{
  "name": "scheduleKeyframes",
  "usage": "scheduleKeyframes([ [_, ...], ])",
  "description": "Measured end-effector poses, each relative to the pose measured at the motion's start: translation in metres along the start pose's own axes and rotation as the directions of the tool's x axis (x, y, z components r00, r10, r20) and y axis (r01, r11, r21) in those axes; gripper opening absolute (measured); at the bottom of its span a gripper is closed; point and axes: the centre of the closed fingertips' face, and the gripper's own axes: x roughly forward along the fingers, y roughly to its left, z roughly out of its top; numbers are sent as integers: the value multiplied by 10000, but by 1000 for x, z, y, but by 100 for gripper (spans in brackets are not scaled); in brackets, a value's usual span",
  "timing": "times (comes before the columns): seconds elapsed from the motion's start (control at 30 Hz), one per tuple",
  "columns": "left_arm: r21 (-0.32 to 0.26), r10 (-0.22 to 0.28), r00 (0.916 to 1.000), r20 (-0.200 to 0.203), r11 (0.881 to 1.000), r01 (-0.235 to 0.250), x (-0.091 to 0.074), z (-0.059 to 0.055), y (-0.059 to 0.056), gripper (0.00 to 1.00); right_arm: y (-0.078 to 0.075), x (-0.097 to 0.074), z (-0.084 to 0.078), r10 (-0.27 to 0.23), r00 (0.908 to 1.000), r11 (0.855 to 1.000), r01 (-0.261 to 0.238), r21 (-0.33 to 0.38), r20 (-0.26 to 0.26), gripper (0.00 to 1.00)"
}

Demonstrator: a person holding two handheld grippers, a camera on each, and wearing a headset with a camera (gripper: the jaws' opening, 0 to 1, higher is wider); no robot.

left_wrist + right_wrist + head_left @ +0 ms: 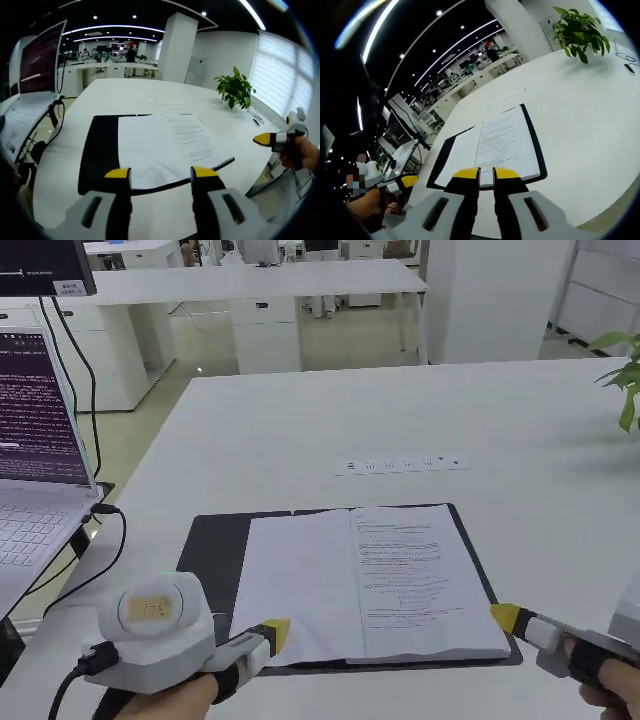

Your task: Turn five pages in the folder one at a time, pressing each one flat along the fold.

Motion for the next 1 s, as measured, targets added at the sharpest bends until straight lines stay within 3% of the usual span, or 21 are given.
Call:
scheduleKeyframes([
  [0.13, 141, 31, 9999, 137, 9999, -33, -5, 0, -1, 51, -1, -2, 2, -120, 9999, 9975, 129, -698, 125, 22],
  [0.27, 175, 106, 9998, 173, 9998, -109, -8, -4, -1, 56, 3, -3, 1, 56, 10000, 9905, -49, -1373, 42, 31],
  [0.43, 196, 92, 9998, 191, 9998, -96, -14, -6, -2, 61, 5, -5, 3, 82, 10000, 9710, -77, -2388, 14, 52],
  [0.57, 383, 23, 9989, 465, 9993, -41, -20, 2, -3, 68, 6, -7, 4, 170, 9998, 9636, -153, -2670, 41, 57],
  [0.7, 551, 58, 9970, 778, 9984, -101, -25, 10, -2, 79, 7, -8, 6, 274, 9995, 9560, -207, -2928, 186, 75],
  [0.93, 994, 110, 9947, 1020, 9948, -212, -31, 16, -3, 98, 15, -7, 8, 610, 9975, 9215, -423, -3860, 362, 97],
  [1.0, 1118, 125, 9941, 1076, 9934, -246, -33, 17, -3, 99, 16, -8, 9, 624, 9973, 9115, -412, -4092, 386, 100],
])
